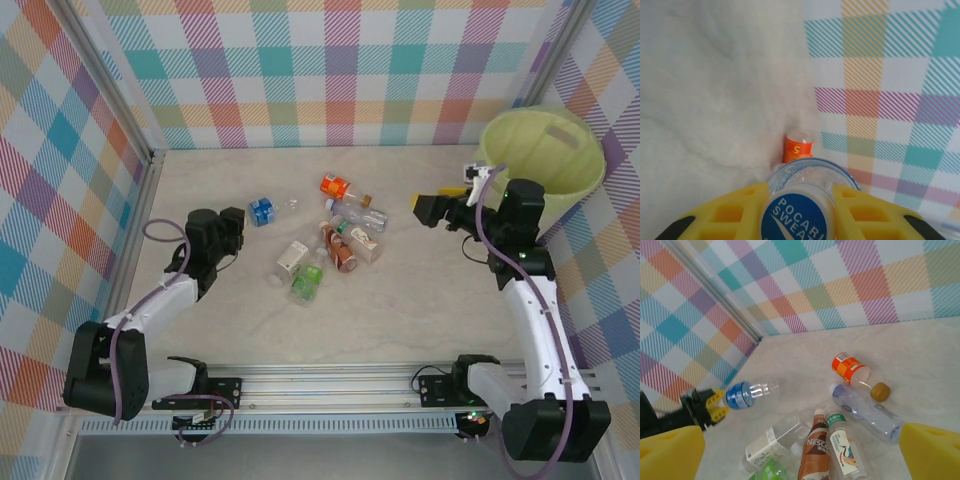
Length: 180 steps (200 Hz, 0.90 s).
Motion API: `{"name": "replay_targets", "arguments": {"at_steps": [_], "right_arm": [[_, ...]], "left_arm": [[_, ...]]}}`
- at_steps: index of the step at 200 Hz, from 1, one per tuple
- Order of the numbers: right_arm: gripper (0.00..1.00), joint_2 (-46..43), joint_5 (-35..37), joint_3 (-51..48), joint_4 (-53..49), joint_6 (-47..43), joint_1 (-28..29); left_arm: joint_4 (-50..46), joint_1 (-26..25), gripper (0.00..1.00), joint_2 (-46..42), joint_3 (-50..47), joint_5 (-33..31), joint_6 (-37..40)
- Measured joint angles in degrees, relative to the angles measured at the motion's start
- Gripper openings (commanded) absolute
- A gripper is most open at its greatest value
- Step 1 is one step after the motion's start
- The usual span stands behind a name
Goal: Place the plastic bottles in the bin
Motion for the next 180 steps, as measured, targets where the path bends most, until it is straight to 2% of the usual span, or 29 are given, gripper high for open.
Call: {"name": "replay_targets", "arguments": {"at_steps": [35, 59, 104, 140, 180], "right_arm": [[1.0, 0.72, 0.7, 0.0, 0.07, -10.12, 9.53], [1.0, 1.97, 1.09, 0.31, -0.22, -18.97, 14.99], [1.0, 10.16, 5.79, 10.29, -9.6, -34.97, 24.76], [1.0, 16.76, 13.29, 15.28, -15.67, -42.29, 30.27], [1.0, 24.61, 23.5, 17.9, -19.45, -43.65, 33.73]], "left_arm": [[-6.95, -1.6, 0.0, 0.04, 10.25, 8.31, 13.31], [-12.9, -5.33, 0.0, 2.32, 18.67, 14.05, 22.32], [-22.71, -11.63, 0.0, 8.44, 31.71, 24.46, 36.5], [-25.33, -14.47, 0.0, 10.58, 33.27, 29.33, 41.03], [-25.7, -15.19, 0.0, 11.08, 33.27, 31.76, 42.05]]}}
